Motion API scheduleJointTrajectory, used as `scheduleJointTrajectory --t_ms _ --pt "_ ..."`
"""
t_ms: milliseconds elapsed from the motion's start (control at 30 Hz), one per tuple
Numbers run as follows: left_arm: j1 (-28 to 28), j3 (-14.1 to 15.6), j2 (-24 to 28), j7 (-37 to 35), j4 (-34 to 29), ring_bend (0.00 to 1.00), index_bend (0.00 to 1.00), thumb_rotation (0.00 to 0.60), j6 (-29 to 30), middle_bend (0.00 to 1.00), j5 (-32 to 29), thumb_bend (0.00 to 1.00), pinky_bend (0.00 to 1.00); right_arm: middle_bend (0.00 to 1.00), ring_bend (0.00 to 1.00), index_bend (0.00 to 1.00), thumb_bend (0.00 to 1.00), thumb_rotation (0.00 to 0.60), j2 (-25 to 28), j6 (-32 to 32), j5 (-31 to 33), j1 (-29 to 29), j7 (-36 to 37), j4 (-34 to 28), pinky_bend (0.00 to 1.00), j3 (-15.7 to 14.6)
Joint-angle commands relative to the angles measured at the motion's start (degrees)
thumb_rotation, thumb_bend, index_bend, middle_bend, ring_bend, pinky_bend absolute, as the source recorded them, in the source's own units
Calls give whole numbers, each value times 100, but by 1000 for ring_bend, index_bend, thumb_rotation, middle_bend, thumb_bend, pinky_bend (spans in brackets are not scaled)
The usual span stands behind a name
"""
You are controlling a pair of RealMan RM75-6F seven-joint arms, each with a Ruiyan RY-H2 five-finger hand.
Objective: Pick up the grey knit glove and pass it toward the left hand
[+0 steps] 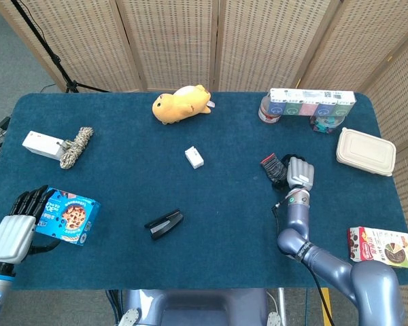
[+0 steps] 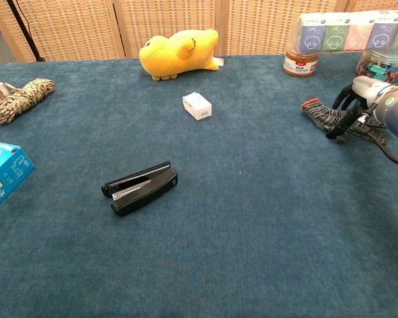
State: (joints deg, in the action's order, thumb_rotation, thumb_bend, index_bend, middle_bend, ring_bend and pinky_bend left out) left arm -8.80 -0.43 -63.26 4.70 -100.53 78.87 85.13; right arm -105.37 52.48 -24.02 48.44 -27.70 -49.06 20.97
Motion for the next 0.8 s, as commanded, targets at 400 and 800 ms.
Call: scheduleJointTrajectory --t_ms 400,800 --pt "0 8 -17 44 -6 0 0 600 -5 0 -5 0 0 459 428 514 458 600 -158 -20 -631 -200 196 304 621 80" --pt "13 14 -19 32 -4 0 0 600 20 0 9 0 0 512 479 573 589 600 53 207 -1473 -444 714 -246 681 81"
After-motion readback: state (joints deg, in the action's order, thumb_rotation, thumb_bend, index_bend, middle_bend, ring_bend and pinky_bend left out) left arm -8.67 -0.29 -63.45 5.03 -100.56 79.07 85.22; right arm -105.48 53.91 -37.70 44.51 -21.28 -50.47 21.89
